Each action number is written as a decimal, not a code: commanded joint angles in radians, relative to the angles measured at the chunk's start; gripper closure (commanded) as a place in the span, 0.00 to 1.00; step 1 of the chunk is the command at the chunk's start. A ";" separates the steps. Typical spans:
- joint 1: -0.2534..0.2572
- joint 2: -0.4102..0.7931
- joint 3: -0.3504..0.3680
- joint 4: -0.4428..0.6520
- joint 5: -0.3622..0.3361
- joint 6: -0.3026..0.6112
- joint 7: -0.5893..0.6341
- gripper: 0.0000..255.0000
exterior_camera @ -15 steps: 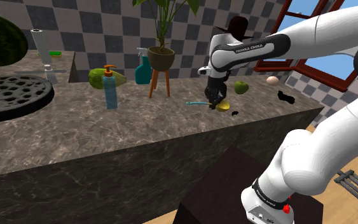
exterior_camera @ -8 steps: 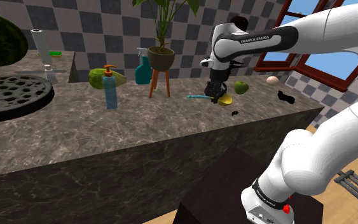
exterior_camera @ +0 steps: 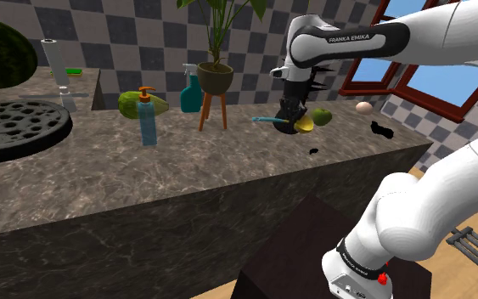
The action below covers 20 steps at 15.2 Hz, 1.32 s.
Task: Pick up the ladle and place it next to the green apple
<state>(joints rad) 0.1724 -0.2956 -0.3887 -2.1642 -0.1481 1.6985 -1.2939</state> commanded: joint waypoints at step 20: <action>-0.185 0.043 -0.336 0.098 -0.146 0.021 -0.485 1.00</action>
<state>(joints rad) -0.0059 -0.2636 -0.7067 -2.0747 -0.2930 1.7122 -1.7518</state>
